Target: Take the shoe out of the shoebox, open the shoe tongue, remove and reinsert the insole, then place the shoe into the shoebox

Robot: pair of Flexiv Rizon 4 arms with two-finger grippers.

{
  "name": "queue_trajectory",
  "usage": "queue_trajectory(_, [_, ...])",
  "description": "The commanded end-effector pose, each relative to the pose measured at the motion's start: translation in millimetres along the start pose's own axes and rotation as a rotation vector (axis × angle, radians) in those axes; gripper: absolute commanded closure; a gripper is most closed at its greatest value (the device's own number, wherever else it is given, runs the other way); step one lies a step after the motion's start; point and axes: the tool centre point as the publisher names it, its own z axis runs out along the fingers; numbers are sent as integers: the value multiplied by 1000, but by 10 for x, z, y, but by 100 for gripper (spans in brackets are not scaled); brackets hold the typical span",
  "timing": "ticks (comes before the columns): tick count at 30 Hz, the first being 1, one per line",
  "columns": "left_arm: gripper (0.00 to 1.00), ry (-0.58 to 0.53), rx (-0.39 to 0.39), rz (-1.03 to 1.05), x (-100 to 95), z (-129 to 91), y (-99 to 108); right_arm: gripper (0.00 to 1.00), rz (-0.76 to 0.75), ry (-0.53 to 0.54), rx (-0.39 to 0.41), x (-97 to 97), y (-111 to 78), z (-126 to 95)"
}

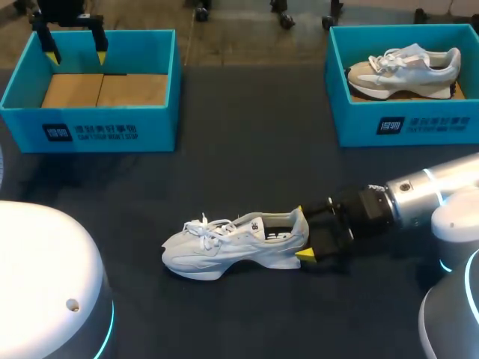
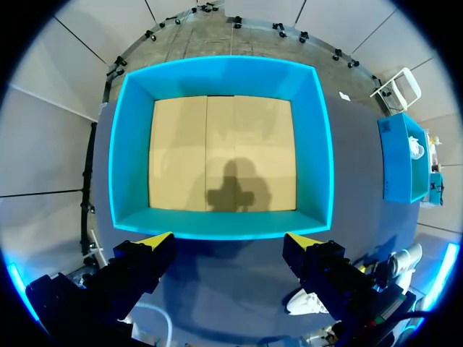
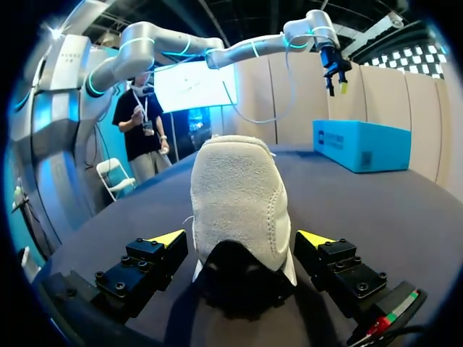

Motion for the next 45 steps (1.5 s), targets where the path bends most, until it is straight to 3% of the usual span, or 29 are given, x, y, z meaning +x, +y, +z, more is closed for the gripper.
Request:
queue_trajectory(1, [0, 0, 0, 0, 0, 0, 0, 0, 5, 1, 5, -21, -7, 101])
queue_trajectory(29, [0, 0, 0, 0, 0, 0, 0, 0, 12, -49, 2, -3, -35, 351])
queue_trajectory(30, [0, 0, 0, 0, 0, 0, 0, 51, 17, -56, 4, -4, -35, 357])
queue_trajectory(31, [0, 0, 0, 0, 0, 0, 0, 56, 18, -57, 5, -4, -36, 358])
queue_trajectory(32, [0, 0, 0, 0, 0, 0, 0, 100, 21, -63, 6, -4, -36, 362])
queue_trajectory(45, [0, 0, 0, 0, 0, 0, 0, 100, 60, -182, 30, 70, -29, 278])
